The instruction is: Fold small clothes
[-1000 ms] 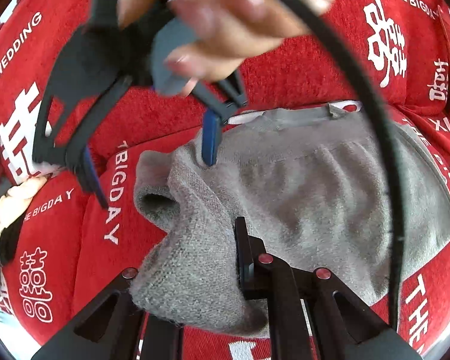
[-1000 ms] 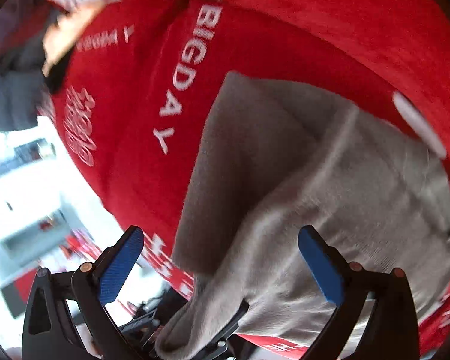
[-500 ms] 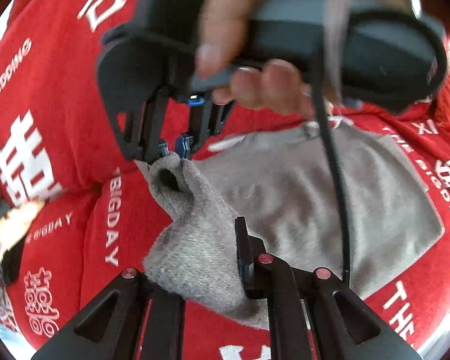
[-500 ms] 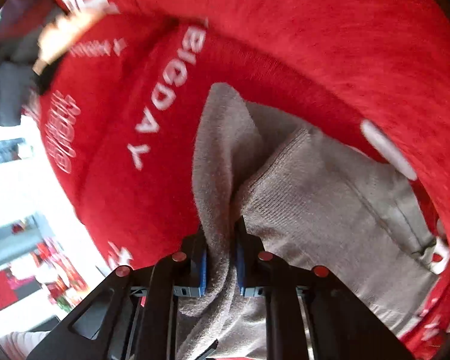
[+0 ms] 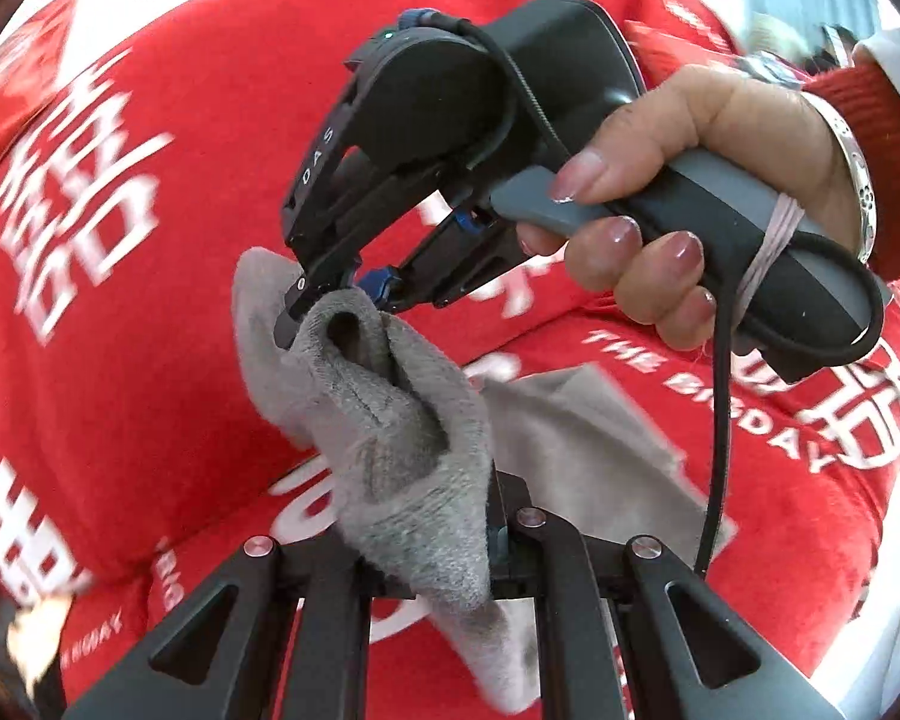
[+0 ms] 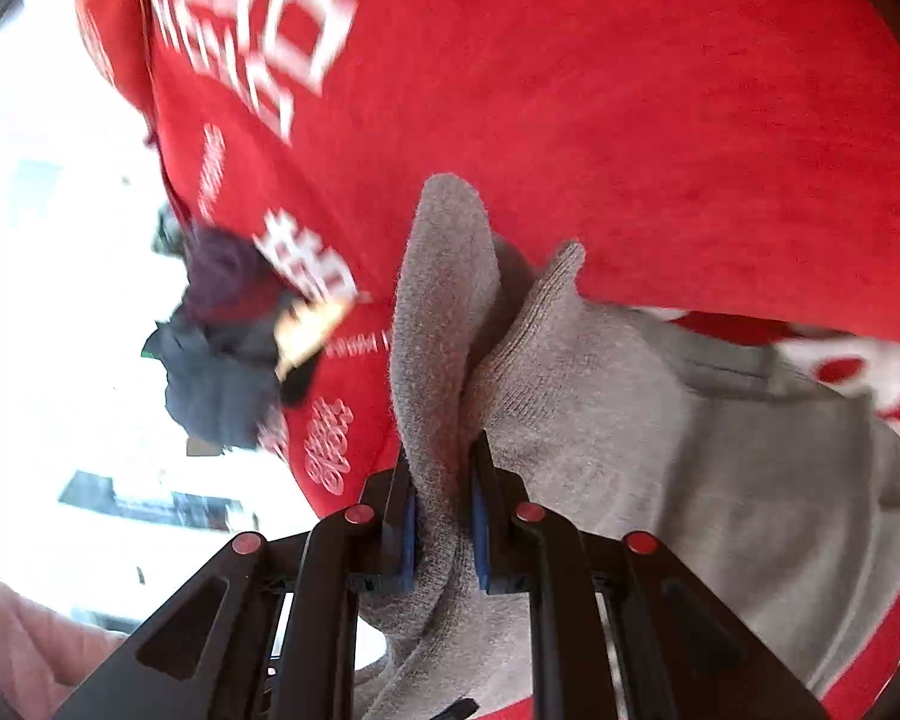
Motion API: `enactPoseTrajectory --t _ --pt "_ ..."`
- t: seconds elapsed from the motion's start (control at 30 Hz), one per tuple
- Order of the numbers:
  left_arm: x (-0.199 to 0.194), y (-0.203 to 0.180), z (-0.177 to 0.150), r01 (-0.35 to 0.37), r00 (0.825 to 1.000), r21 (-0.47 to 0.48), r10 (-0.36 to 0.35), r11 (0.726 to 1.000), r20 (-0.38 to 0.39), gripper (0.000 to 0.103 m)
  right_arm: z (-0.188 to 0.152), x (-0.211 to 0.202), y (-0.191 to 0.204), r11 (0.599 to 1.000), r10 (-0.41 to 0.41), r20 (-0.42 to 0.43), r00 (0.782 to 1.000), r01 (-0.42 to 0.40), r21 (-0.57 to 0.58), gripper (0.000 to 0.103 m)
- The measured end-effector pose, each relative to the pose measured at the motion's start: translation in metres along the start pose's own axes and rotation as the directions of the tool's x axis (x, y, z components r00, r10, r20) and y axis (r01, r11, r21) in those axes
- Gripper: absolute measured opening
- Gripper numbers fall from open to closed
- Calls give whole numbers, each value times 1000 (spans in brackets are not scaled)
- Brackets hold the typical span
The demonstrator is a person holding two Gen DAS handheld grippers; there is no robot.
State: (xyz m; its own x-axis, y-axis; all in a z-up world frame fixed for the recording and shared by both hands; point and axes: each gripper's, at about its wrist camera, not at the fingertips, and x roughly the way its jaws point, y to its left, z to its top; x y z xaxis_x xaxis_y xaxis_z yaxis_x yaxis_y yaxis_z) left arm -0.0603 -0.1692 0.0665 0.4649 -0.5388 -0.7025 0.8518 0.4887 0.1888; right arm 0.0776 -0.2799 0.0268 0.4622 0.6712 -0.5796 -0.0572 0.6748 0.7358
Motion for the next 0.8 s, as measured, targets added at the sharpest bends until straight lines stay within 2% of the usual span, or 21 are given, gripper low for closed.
enactPoseTrajectory --t 0.03,0.13,0.27,0.43,0.53,0.63,0.67,0.7,0.77,0.8 --pt "5 -11 3 22 1000 28 -22 999 -2 13 -3 -25 -16 1000 10 35 999 -11 24 16" --pt "22 -42 5 78 997 90 -76 993 -27 13 -20 -66 -62 995 0 100 995 -10 99 16" --pt "58 -79 -8 155 984 163 -138 974 -112 13 -55 -76 -129 973 -58 140 989 24 229 16" --pt "88 -111 -32 218 960 177 -178 960 -214 13 -102 -62 -220 911 -147 101 984 95 402 16" --pt "94 -120 -46 227 953 163 -185 960 -241 13 -116 -57 -239 896 -132 118 984 68 438 17" --pt "92 -119 -51 236 949 134 -198 962 -247 13 -118 -55 -236 900 -131 141 981 58 432 17" --pt "90 -118 -51 240 947 129 -202 962 -251 24 -117 -55 -236 900 -135 138 981 63 432 18" --pt "89 -115 -50 240 946 123 -204 963 -254 50 -116 -54 -234 899 -138 135 981 67 433 18" --pt "79 -107 -51 215 956 103 -187 971 -228 81 -115 -52 -227 896 -157 124 980 89 435 21" --pt "72 -100 -51 218 957 87 -195 972 -213 81 -116 -55 -225 894 -167 119 979 99 437 22"
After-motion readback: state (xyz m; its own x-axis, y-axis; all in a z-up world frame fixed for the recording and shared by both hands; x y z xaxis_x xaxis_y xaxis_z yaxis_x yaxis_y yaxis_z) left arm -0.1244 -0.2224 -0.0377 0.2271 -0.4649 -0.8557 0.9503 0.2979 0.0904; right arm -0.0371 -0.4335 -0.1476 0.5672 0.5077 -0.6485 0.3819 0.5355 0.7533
